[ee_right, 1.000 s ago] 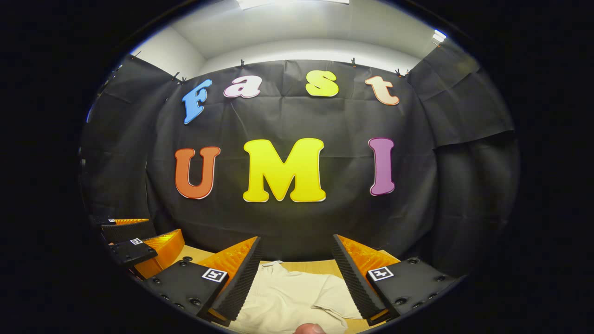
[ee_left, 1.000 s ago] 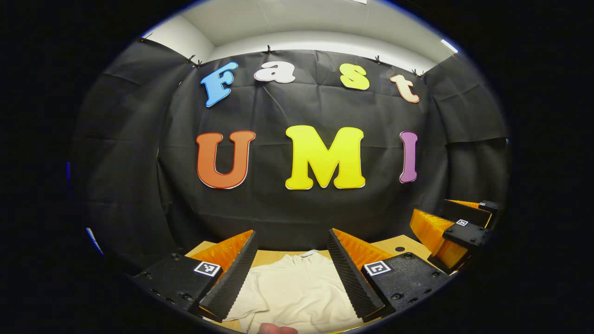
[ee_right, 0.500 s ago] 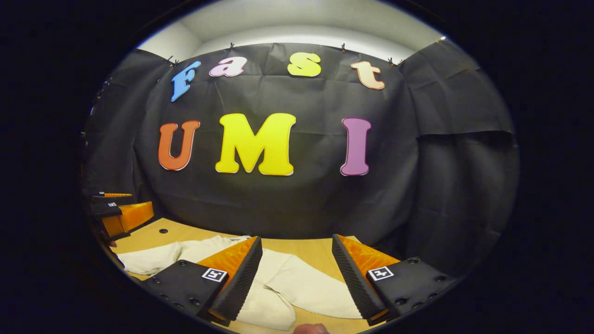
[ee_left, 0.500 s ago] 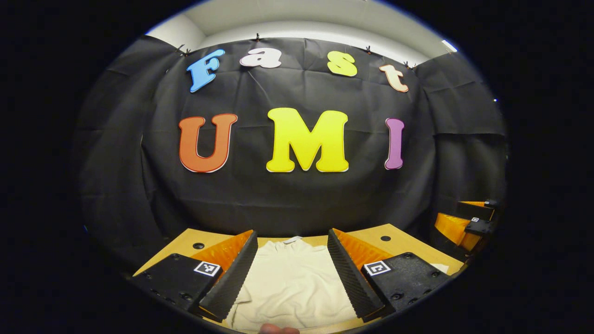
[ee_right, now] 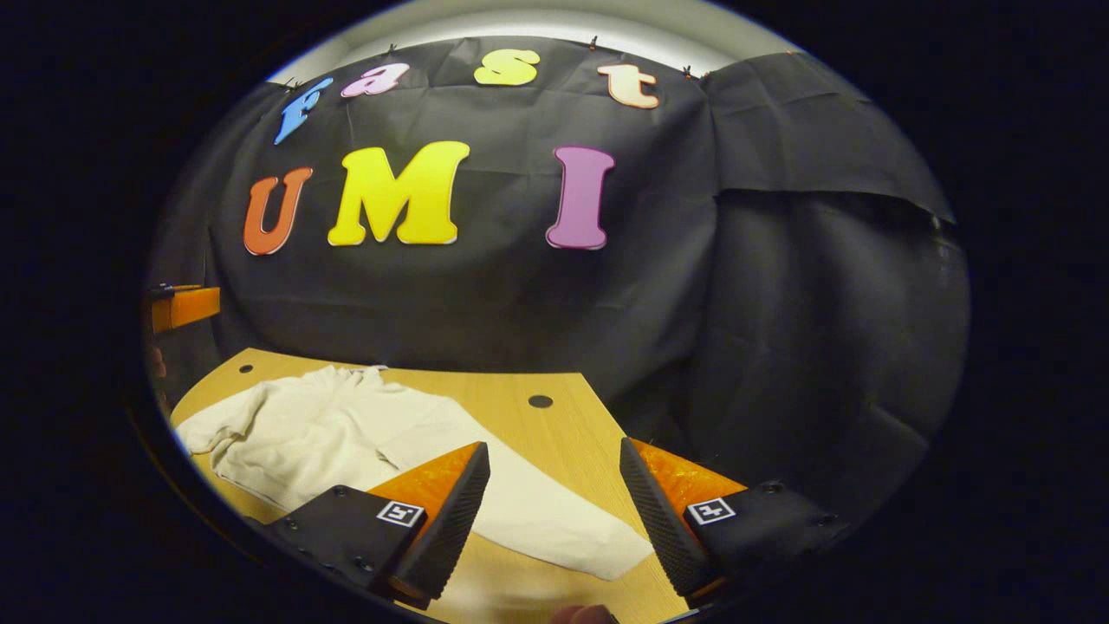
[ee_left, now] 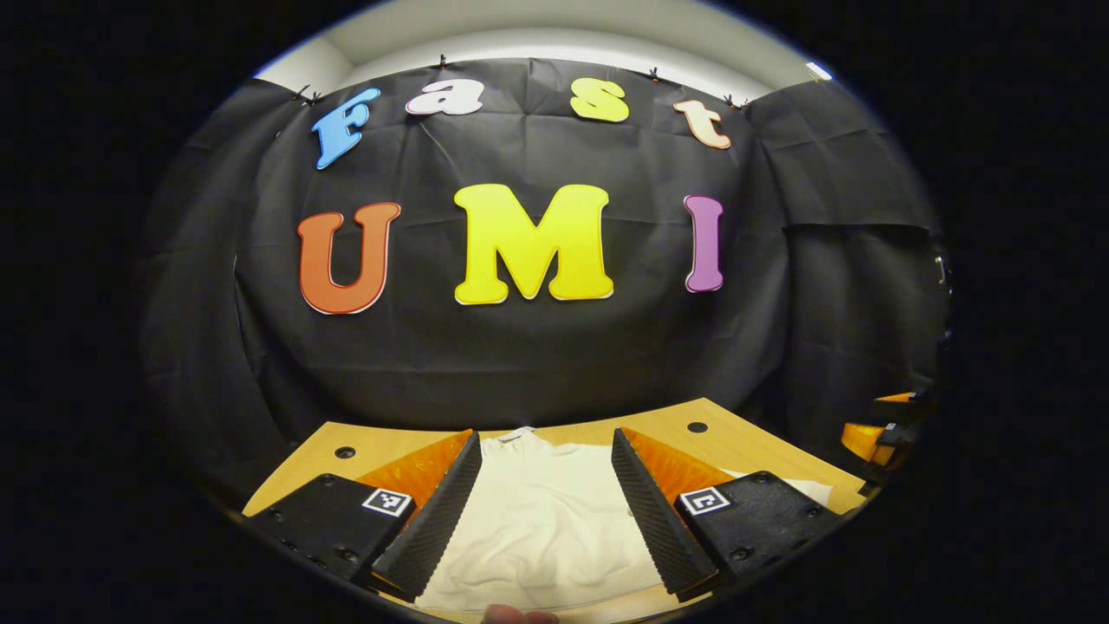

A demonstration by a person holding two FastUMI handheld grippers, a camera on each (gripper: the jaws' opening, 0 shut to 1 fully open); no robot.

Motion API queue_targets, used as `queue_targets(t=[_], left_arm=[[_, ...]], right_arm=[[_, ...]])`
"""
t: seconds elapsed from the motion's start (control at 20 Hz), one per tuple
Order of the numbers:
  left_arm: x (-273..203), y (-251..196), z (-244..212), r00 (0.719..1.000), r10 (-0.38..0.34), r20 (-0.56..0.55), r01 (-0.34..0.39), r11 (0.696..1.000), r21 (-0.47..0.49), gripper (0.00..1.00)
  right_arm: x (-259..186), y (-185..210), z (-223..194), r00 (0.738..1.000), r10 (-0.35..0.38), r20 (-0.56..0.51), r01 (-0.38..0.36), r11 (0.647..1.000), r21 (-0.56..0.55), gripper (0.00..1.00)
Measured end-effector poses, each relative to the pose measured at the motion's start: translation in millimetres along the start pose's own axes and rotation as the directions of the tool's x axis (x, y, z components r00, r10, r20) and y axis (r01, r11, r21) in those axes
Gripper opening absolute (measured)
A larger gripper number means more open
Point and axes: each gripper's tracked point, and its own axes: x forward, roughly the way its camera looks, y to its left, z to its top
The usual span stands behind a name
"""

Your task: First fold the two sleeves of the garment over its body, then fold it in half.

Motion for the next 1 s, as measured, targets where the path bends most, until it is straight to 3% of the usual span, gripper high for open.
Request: queue_targets(t=[0.25,0.55,1.0], left_arm=[[-4,-17,-9,0.999,-0.011,-0.039,0.013,0.999,0.038,0.96],[-4,-10,-17,0.997,0.036,-0.072,-0.032,0.998,0.06,0.96],[-3,-7,-20,0.995,0.058,-0.08,-0.051,0.995,0.089,0.98]], right_arm=[[24,-36,-82,0.983,-0.006,-0.185,0.012,0.999,0.031,0.94],[55,-63,-151,0.93,-0.016,-0.368,0.042,0.997,0.064,0.94],[75,-62,-195,0.877,-0.03,-0.48,0.077,0.994,0.078,0.94]])
